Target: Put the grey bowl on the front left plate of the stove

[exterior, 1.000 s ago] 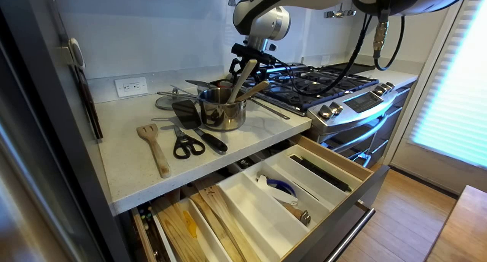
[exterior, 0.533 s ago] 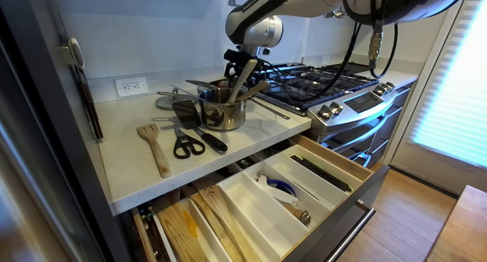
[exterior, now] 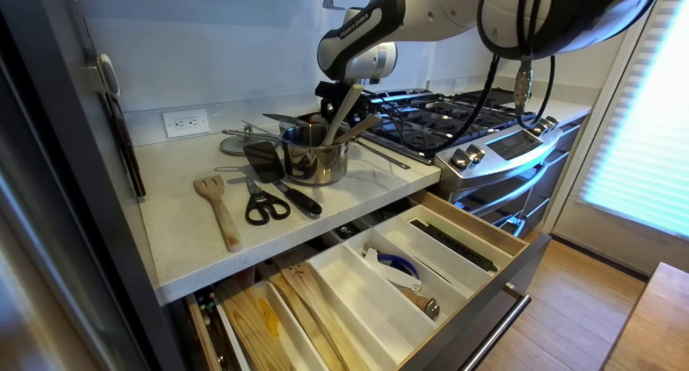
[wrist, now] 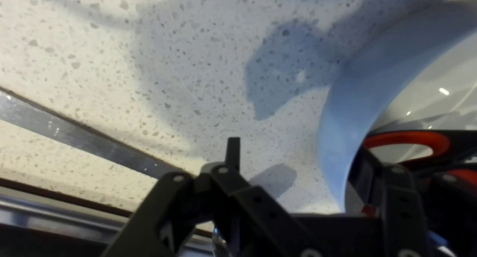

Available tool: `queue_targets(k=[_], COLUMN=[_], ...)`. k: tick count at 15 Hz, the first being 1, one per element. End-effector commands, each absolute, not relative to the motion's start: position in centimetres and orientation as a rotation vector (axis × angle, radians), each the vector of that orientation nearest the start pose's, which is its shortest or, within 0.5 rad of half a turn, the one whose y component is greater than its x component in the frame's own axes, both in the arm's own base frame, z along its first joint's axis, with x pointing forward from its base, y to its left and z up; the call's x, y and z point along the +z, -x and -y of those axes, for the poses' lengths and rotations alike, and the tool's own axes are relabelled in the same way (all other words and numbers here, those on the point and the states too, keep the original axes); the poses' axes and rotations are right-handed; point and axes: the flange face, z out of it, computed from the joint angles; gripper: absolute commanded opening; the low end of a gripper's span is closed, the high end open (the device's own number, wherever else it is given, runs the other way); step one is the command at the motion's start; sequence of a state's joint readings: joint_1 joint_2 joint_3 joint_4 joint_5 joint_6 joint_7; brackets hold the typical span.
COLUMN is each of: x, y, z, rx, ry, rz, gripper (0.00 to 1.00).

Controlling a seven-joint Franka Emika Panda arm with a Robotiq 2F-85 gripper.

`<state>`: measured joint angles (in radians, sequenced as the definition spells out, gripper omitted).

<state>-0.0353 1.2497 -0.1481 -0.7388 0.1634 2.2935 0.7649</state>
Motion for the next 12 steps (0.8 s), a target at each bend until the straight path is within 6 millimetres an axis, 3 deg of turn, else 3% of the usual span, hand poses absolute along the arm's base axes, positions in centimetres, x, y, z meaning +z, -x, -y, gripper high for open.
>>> queue_targets(k=[1,2,3,8,9,12], x=[20.23,20.07,19.95,19.87,19.93,20.41], y=[-82.61,-82.60,-82.53,-82.25,-82.18,-82.01], z=[8.51,8.58,8.48,8.28,8.27,8.40], rx=[-0.478,-0.456,-0.432,-0.353,-0.337,-0.296], ry=[2.696,2.690,2.686,2.664,2.665,2.669], rz=[-1.341,-1.337,-1.334,-1.338,-1.338,-1.338], gripper=[0.71,0.49,0.47,0.07,0.01,0.01])
